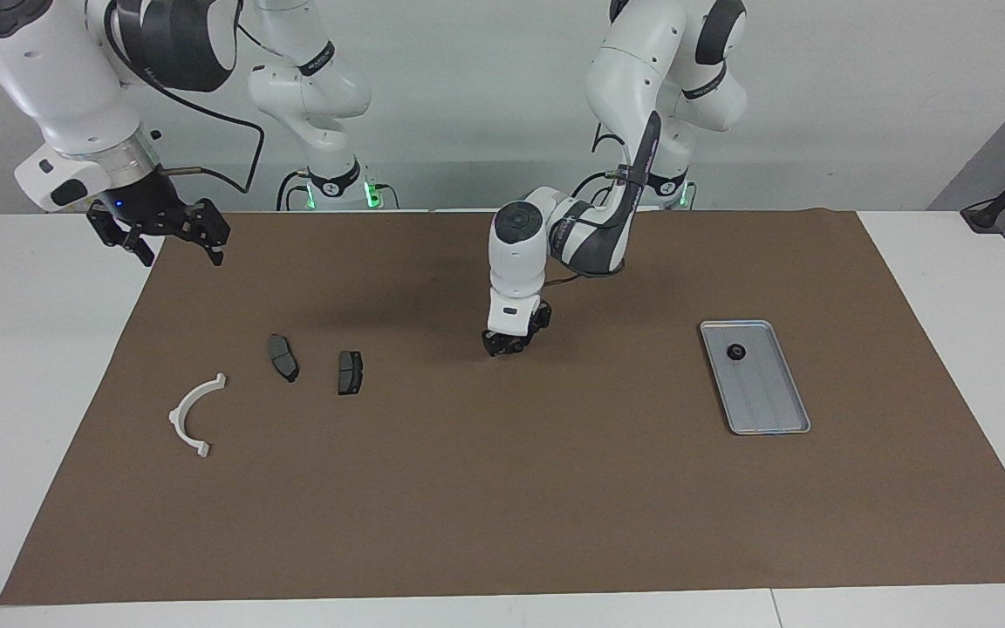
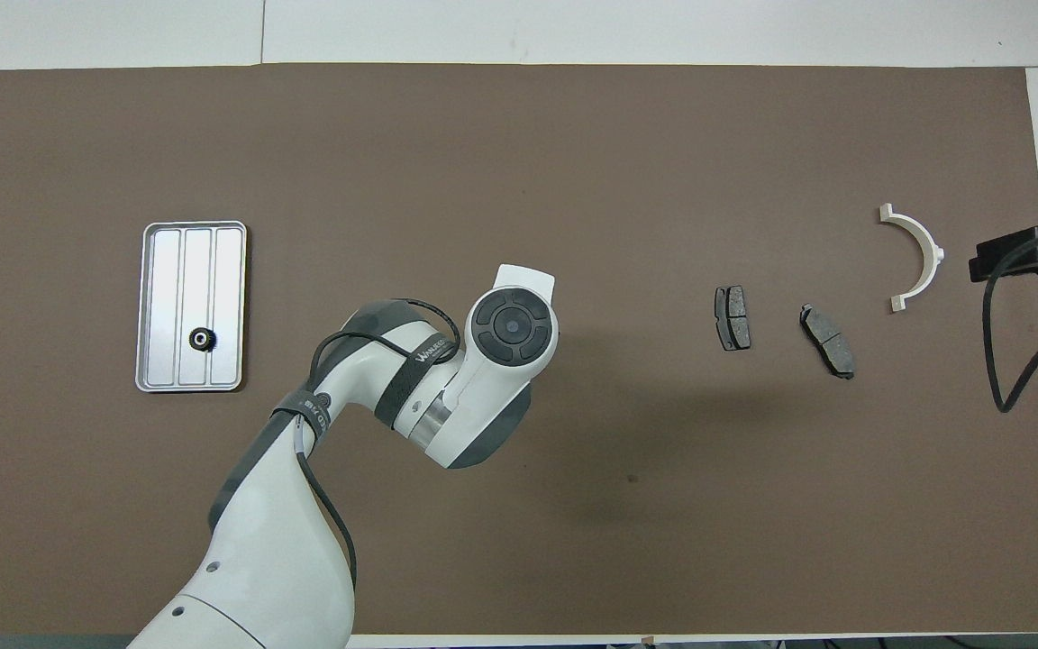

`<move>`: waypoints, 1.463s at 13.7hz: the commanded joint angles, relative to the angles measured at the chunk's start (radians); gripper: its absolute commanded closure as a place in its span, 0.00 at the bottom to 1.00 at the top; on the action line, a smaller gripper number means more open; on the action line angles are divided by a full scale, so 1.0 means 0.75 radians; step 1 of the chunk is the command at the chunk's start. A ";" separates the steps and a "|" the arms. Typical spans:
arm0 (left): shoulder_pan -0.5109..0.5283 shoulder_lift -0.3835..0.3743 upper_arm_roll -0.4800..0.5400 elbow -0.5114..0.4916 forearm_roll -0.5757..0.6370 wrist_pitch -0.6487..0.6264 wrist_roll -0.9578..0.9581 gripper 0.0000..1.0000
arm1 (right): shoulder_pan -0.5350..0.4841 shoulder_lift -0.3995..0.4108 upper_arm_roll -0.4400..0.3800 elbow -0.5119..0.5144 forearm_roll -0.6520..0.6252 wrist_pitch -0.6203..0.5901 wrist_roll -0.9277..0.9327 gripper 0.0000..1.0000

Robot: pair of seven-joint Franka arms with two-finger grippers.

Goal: Pick bearing gear from pile to tray
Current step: 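Grasp the second black bearing gear with the left gripper and lift it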

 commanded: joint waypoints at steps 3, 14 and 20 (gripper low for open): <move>-0.012 0.026 0.036 -0.020 0.035 0.073 -0.036 0.73 | -0.001 -0.002 -0.007 0.010 0.018 -0.024 -0.020 0.00; 0.008 -0.064 0.128 -0.014 0.039 -0.029 -0.009 1.00 | -0.003 -0.002 -0.009 0.020 0.018 -0.026 -0.024 0.00; 0.306 -0.195 0.134 -0.027 0.041 -0.152 0.413 1.00 | -0.003 -0.002 -0.007 0.020 0.018 -0.026 -0.024 0.00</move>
